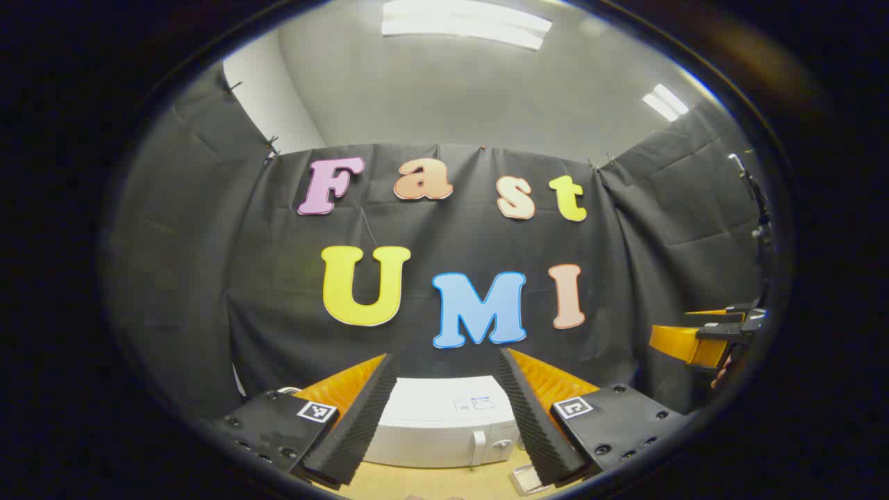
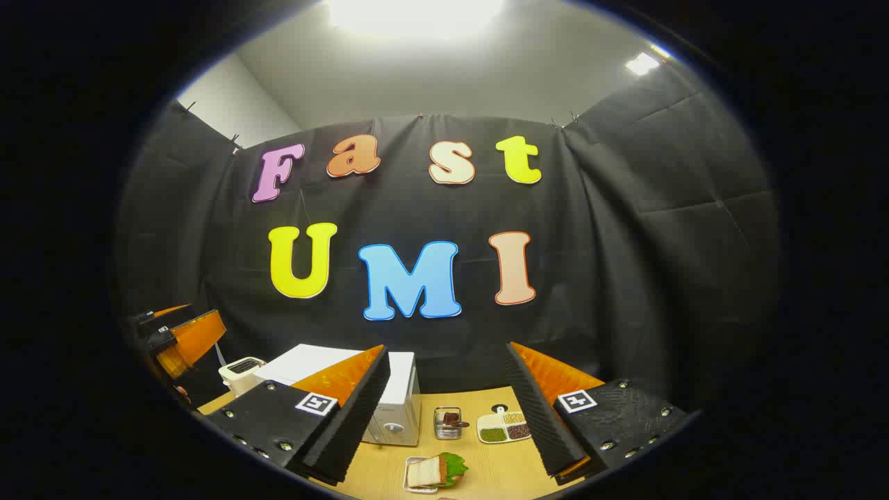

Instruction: Open the microwave oven with the left hand, put the food in, and close the microwave oven.

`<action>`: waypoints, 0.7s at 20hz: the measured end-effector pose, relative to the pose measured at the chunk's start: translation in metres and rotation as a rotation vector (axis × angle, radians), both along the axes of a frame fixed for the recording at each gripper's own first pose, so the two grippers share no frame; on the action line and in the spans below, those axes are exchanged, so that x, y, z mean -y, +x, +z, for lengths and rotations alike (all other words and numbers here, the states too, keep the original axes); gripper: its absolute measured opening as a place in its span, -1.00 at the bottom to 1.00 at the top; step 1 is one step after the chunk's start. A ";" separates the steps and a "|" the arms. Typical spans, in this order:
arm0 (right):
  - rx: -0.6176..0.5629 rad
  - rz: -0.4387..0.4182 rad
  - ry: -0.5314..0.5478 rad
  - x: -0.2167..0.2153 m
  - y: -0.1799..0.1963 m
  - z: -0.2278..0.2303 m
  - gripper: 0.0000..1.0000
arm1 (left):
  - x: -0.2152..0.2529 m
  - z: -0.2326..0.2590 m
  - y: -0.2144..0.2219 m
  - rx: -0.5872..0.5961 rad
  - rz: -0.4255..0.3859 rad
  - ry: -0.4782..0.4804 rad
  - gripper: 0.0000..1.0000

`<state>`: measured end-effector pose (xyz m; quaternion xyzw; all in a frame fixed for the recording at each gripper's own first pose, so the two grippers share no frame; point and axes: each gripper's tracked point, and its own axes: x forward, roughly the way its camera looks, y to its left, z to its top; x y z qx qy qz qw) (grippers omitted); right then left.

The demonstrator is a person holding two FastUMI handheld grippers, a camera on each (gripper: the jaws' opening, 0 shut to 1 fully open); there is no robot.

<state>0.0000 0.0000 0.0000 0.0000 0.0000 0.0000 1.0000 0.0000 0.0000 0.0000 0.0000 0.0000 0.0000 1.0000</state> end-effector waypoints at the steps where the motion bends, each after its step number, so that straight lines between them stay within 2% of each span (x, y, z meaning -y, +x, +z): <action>1: -0.002 0.000 0.000 0.001 0.000 -0.001 0.99 | 0.001 -0.002 0.000 -0.004 -0.001 -0.001 0.96; 14: 0.000 -0.013 0.004 0.013 0.004 -0.001 0.99 | 0.005 -0.003 0.003 0.008 0.004 0.018 0.94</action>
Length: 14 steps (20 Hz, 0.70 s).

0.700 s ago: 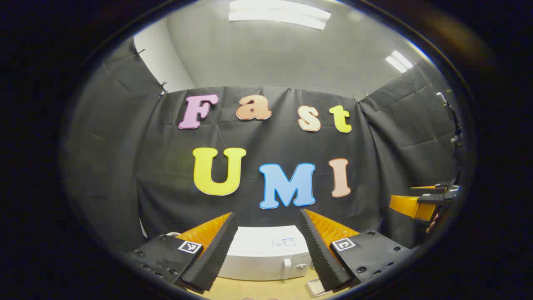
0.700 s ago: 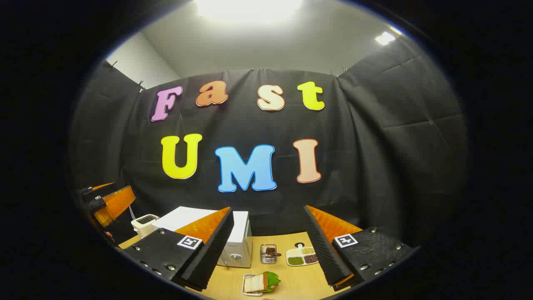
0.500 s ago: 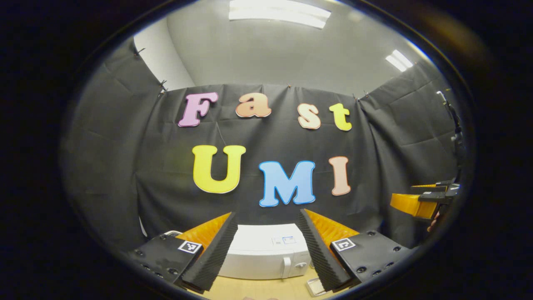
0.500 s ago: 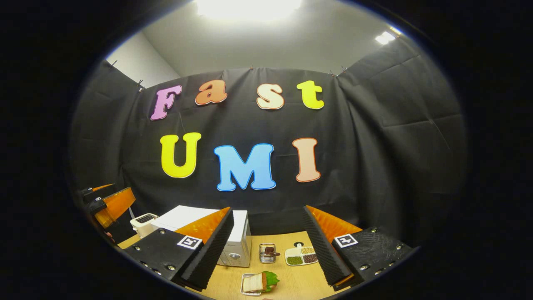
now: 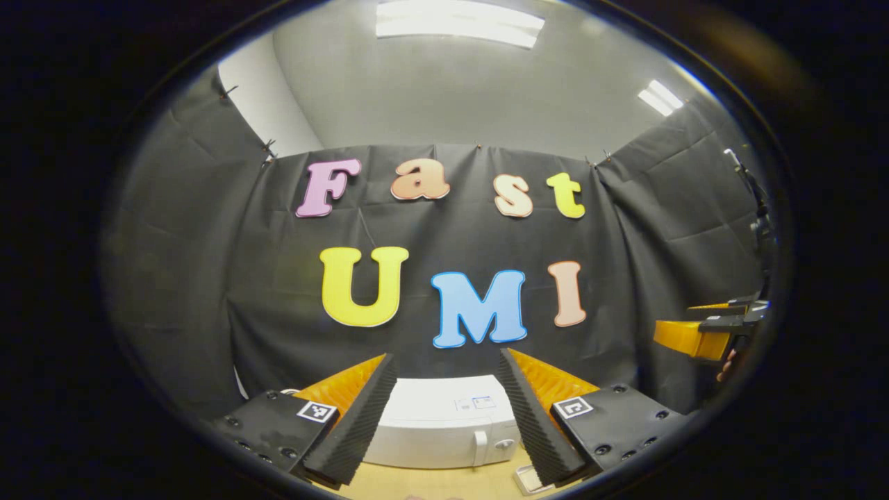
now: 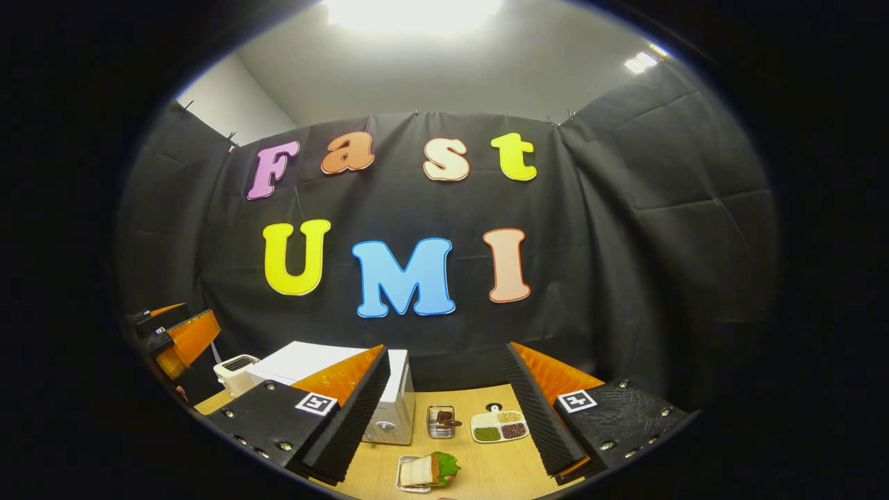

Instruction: Open the microwave oven with the left hand, put the food in, and close the microwave oven.

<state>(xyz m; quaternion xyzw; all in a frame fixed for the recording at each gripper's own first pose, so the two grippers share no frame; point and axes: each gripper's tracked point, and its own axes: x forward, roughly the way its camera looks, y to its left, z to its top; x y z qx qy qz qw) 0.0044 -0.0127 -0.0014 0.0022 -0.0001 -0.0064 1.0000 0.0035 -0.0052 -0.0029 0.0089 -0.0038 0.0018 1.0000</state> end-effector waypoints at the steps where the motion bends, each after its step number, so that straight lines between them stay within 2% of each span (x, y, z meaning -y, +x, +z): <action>1: 0.002 -0.002 -0.003 0.002 0.001 -0.001 0.99 | -0.001 0.000 0.001 -0.001 0.003 -0.005 0.94; 4: 0.003 -0.008 -0.009 0.007 0.003 -0.002 0.99 | 0.012 -0.006 0.007 -0.013 -0.042 -0.047 0.94; 7: -0.011 0.002 0.004 0.007 0.010 -0.009 0.99 | 0.012 -0.020 0.012 -0.021 -0.049 -0.061 0.95; 11: -0.023 0.010 0.002 0.008 0.016 -0.019 0.99 | 0.021 -0.068 0.025 -0.068 -0.056 -0.023 0.95; 14: -0.038 0.026 0.004 0.006 0.021 -0.027 0.99 | 0.037 -0.117 0.038 -0.117 -0.082 -0.044 0.95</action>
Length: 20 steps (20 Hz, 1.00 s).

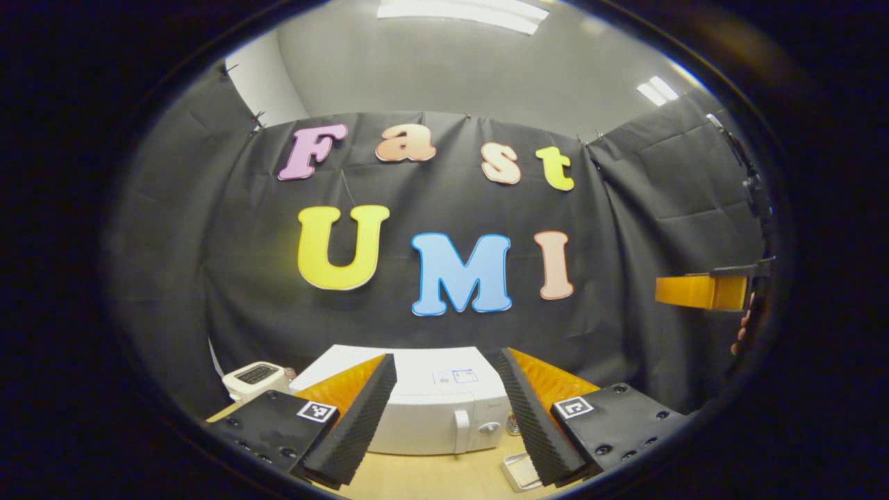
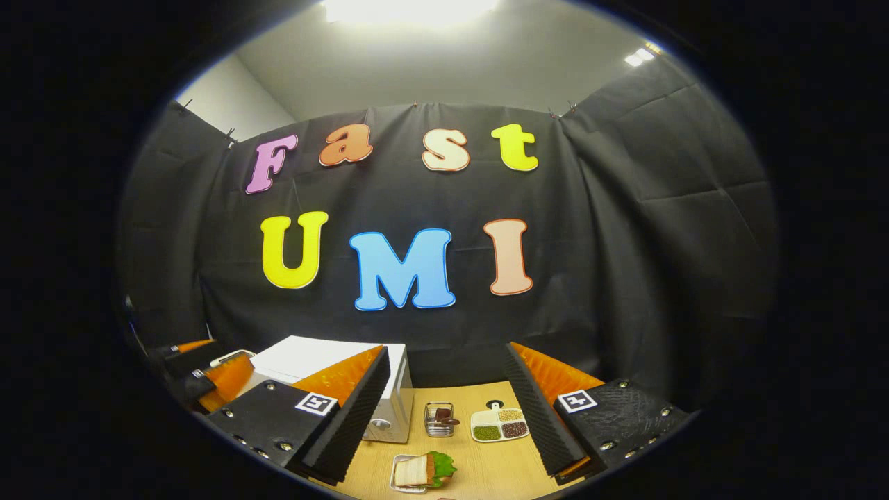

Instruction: Open the microwave oven with the left hand, put the food in, and close the microwave oven.

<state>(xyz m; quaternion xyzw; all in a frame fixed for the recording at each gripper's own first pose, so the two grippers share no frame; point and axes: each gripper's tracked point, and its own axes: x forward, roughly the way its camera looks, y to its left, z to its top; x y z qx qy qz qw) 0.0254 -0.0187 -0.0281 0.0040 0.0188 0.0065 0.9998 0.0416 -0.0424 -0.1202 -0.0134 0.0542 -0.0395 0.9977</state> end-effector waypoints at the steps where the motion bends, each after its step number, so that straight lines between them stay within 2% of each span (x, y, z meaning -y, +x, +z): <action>1: -0.006 0.007 0.000 0.000 0.000 -0.003 0.99 | 0.004 -0.016 0.005 -0.014 -0.003 -0.007 0.95; 3: -0.006 0.029 0.006 -0.003 -0.001 -0.004 0.99 | 0.011 -0.045 0.019 -0.038 0.004 -0.018 0.94; 6: -0.011 0.050 0.002 -0.001 0.002 -0.007 0.99 | 0.024 -0.092 0.039 -0.082 0.000 0.020 0.96; 9: -0.026 0.056 -0.001 0.004 0.004 -0.010 0.99 | 0.038 -0.141 0.056 -0.132 -0.019 0.042 0.96; 13: -0.046 0.053 -0.018 0.018 0.009 -0.016 0.99 | 0.045 -0.208 0.071 -0.219 -0.005 0.061 0.96; 20: -0.083 0.026 -0.046 0.045 0.016 -0.026 0.99 | 0.038 -0.271 0.111 -0.306 0.044 0.044 0.96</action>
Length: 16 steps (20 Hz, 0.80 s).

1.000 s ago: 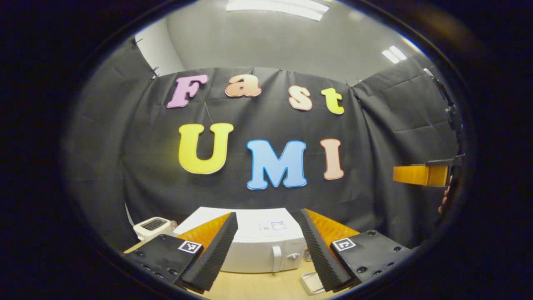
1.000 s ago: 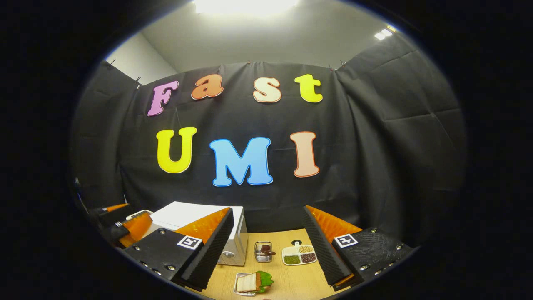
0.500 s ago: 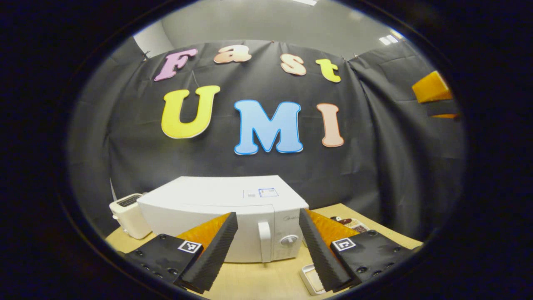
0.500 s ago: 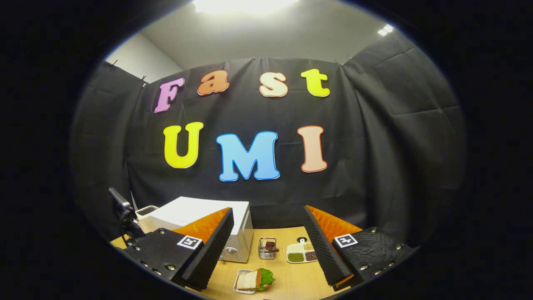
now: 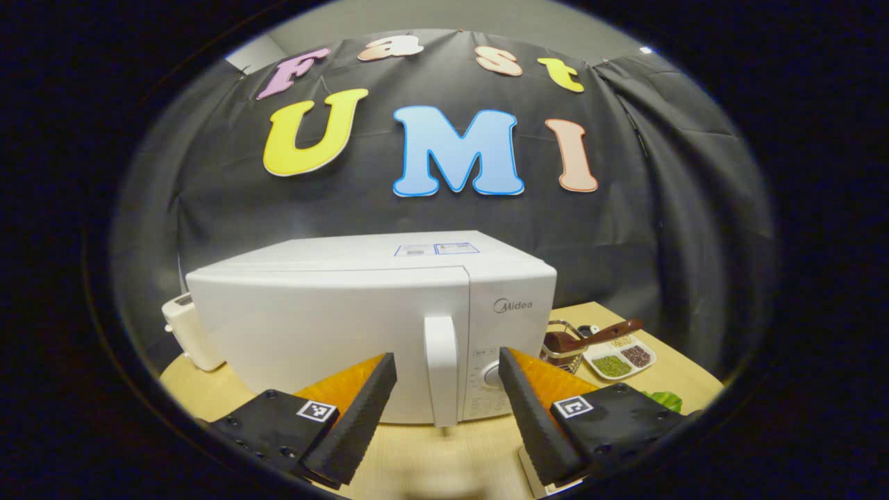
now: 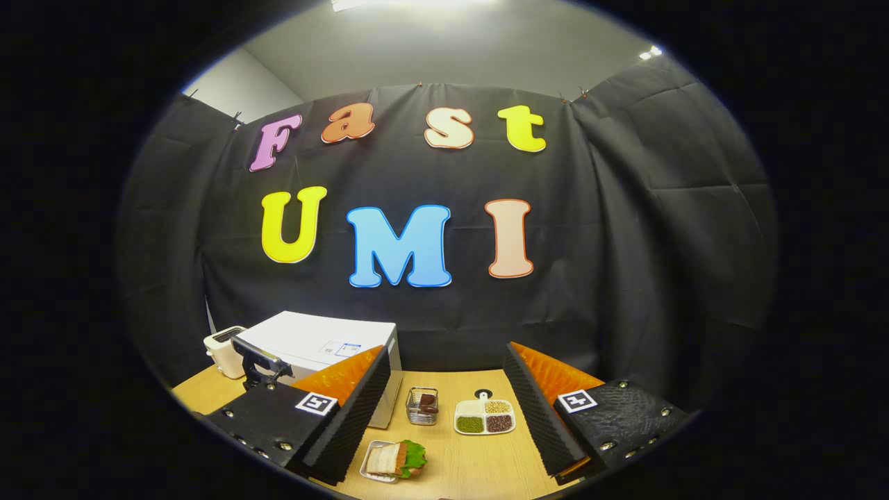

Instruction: Open the microwave oven with the left hand, put the food in, and close the microwave oven.

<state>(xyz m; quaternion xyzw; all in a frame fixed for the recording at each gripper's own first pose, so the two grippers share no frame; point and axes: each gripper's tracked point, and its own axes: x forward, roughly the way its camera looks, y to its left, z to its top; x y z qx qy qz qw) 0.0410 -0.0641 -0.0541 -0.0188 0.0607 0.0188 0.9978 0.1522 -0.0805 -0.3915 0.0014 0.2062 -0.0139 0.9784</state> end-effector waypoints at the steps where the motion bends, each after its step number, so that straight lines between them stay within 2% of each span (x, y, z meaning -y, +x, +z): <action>1: -0.003 -0.003 0.003 0.001 0.000 -0.002 0.99 | -0.003 -0.008 0.004 -0.016 0.012 -0.005 0.85; 2: -0.009 -0.005 0.002 0.003 -0.001 -0.003 0.99 | -0.005 -0.012 0.008 -0.022 0.020 -0.009 0.77; 3: -0.016 -0.005 -0.002 0.005 0.000 -0.006 0.99 | -0.009 -0.012 0.013 -0.027 0.029 -0.009 0.59; 5: -0.020 -0.006 -0.014 0.005 -0.001 -0.005 0.99 | -0.003 -0.011 0.011 -0.040 0.013 -0.054 0.02; 7: -0.015 -0.007 -0.014 0.003 -0.002 -0.003 0.99 | -0.002 -0.018 0.016 -0.050 0.000 -0.045 -0.45; 8: -0.014 -0.004 -0.012 0.001 -0.002 -0.003 0.99 | -0.003 -0.016 0.015 -0.062 -0.004 -0.027 -0.50; 9: -0.013 -0.004 -0.012 -0.001 -0.003 -0.005 0.99 | -0.003 -0.015 0.014 -0.064 -0.002 -0.016 -0.68; 12: -0.017 0.001 -0.008 -0.006 -0.004 -0.008 0.99 | -0.004 -0.016 0.016 -0.081 -0.010 -0.009 -0.77; 13: -0.018 0.002 -0.007 -0.007 -0.005 -0.009 0.99 | -0.002 -0.015 0.014 -0.087 -0.021 -0.010 -0.87; 16: -0.021 -0.005 0.001 -0.007 -0.006 -0.012 0.99 | -0.003 -0.014 0.013 -0.099 -0.045 -0.014 -0.87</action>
